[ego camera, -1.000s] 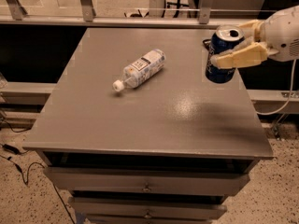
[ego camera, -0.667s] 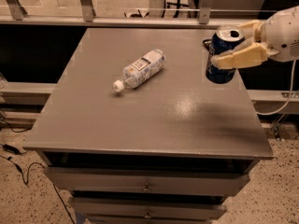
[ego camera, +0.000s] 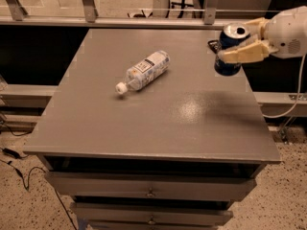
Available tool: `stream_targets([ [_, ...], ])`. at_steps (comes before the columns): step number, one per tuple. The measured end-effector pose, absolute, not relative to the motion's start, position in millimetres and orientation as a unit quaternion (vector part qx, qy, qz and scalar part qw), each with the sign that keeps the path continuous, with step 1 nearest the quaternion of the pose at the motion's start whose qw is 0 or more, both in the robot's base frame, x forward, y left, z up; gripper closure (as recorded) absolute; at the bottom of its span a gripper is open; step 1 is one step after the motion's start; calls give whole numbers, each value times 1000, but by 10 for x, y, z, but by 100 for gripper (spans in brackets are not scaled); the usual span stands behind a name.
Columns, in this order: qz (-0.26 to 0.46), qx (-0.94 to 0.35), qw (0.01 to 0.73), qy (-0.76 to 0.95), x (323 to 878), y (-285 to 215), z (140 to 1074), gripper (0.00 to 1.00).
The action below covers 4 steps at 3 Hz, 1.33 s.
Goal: Move pepsi can near rxbar chocolate
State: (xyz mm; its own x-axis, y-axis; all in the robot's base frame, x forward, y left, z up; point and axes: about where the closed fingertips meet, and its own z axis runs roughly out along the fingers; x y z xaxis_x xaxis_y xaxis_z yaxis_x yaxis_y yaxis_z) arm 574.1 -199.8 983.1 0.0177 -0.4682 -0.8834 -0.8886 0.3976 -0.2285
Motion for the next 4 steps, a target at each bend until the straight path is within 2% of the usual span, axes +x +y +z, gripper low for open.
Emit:
stream_targets([
  [1,185,-486,532,669,6401,-2291,9775,100],
  [2,180,-471,545,670,6709,-2420,9738,100],
  [4,190,-434,539,696,6977,-2626,9399,100],
])
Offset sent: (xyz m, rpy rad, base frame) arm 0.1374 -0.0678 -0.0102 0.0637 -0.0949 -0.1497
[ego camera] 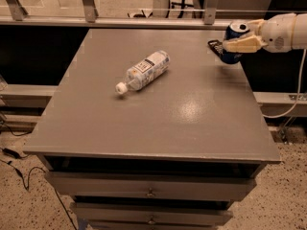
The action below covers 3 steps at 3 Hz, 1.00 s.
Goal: Move pepsi can near rxbar chocolate
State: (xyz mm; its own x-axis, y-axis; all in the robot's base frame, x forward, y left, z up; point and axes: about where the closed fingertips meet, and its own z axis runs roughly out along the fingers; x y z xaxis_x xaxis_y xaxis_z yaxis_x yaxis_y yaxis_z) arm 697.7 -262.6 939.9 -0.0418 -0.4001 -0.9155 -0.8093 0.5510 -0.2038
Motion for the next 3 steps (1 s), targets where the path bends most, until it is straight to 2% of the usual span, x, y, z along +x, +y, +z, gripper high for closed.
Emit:
stream_targets([
  [3,217,-445,554,669,7431,-2233,9400,100],
])
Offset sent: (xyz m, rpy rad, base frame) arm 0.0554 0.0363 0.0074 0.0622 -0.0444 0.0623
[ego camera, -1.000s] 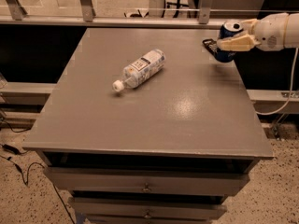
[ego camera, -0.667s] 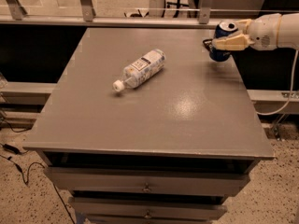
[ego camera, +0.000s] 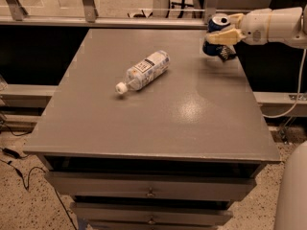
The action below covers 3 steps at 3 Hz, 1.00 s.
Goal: Move pepsi can near rxbar chocolate
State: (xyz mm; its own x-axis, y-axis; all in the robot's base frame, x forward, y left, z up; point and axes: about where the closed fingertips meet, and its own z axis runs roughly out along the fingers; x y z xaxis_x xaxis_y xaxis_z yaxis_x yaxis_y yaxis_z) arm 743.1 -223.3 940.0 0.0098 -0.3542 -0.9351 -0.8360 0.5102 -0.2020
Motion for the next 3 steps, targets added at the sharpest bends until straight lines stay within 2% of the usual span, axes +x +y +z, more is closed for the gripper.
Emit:
stream_targets([
  [3,216,-425,561,677,7758,-2251,9209,100],
])
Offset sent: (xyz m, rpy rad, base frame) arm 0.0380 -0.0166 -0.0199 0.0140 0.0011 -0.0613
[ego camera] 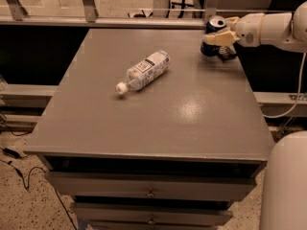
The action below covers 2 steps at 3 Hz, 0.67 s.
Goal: Move pepsi can near rxbar chocolate
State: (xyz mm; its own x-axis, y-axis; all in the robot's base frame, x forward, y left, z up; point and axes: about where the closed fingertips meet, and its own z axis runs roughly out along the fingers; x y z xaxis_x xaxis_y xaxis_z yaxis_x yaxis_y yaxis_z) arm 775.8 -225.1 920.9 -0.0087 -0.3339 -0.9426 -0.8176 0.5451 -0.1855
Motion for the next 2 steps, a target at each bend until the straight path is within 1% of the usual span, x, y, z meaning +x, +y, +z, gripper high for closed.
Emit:
stream_targets([
  [1,214,-416,562,682,7854,-2255,9162,82],
  [2,212,-412,561,686,7922,-2246,9119,59],
])
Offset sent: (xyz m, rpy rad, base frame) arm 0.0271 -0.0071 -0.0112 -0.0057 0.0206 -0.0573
